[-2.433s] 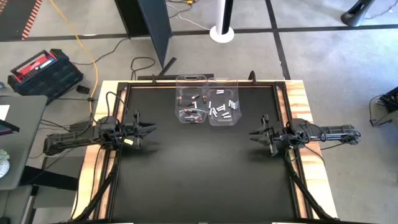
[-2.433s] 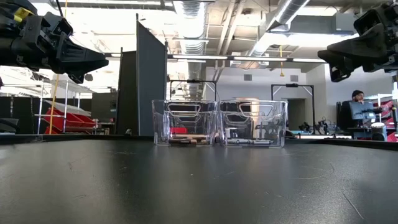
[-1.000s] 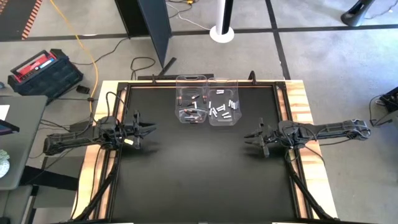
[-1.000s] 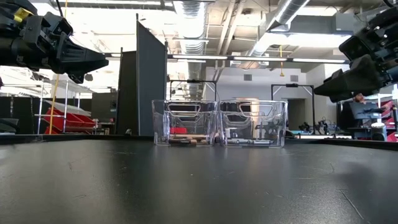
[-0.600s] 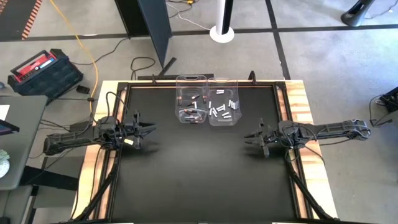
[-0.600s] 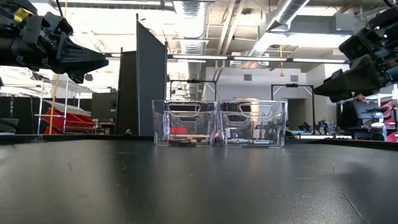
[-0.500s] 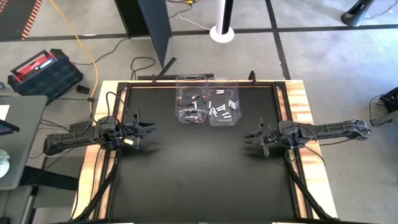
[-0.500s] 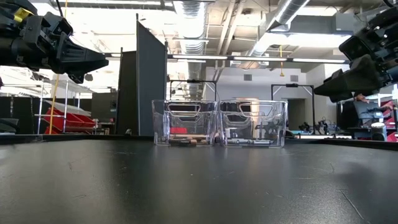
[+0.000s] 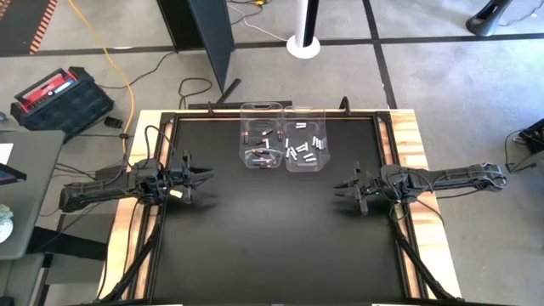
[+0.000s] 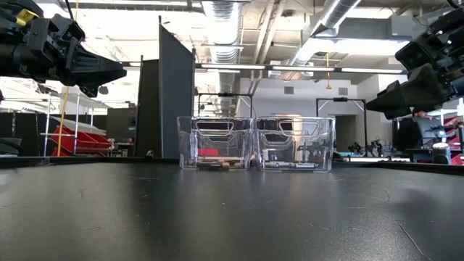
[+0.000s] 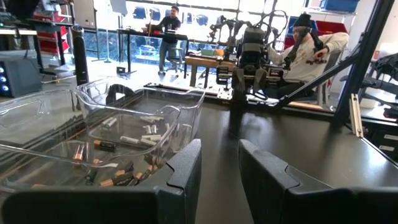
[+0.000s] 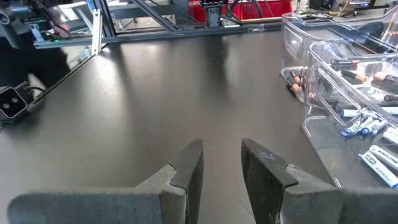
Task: Sort batteries
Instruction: Return to Home Position
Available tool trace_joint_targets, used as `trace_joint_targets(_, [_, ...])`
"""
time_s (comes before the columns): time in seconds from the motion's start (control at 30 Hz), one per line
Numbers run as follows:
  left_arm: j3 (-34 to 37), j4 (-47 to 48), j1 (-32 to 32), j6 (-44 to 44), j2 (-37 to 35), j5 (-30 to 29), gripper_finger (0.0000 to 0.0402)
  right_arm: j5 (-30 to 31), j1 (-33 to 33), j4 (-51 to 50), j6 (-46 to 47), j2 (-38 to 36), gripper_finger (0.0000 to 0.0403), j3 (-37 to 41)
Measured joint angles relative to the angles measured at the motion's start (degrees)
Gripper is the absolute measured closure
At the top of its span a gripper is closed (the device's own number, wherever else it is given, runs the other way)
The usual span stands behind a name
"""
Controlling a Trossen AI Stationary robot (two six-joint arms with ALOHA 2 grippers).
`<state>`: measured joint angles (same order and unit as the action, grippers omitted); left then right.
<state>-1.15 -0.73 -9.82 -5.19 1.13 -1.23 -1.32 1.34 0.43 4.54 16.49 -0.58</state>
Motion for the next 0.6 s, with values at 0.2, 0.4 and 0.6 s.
trace_joint_targets(0.2, [-0.02, -0.02, 0.00, 0.00, 0.00, 0.00, 0.0302, 0.00, -0.01, 0.00, 0.00, 0.00, 0.0276, 0.00])
trace_joint_targets(0.4, [-0.02, 0.00, -0.01, 0.01, 0.00, 0.00, 0.0302, 0.00, 0.00, 0.00, 0.00, 0.00, 0.0276, 0.00])
trace_joint_targets(0.6, [-0.02, 0.00, 0.00, 0.01, 0.00, -0.01, 0.0302, 0.00, 0.00, 0.00, 0.00, -0.02, 0.0276, 0.00])
